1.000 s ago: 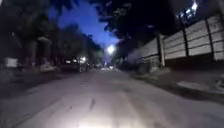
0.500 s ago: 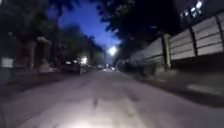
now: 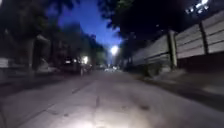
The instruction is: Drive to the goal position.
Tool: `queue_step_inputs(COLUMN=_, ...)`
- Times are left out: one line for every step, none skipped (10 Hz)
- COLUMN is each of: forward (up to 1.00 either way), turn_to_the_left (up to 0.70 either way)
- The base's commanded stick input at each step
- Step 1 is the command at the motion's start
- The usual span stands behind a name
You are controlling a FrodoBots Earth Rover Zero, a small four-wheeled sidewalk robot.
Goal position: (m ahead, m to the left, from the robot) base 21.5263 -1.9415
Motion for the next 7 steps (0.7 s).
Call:
queue_step_inputs(forward=0.85, turn_to_the_left=0.00)
queue_step_inputs(forward=0.85, turn_to_the_left=0.00)
queue_step_inputs(forward=0.85, turn_to_the_left=0.00)
queue_step_inputs(forward=0.85, turn_to_the_left=0.00)
queue_step_inputs(forward=0.85, turn_to_the_left=0.00)
queue_step_inputs(forward=0.85, turn_to_the_left=0.00)
queue_step_inputs(forward=0.85, turn_to_the_left=0.00)
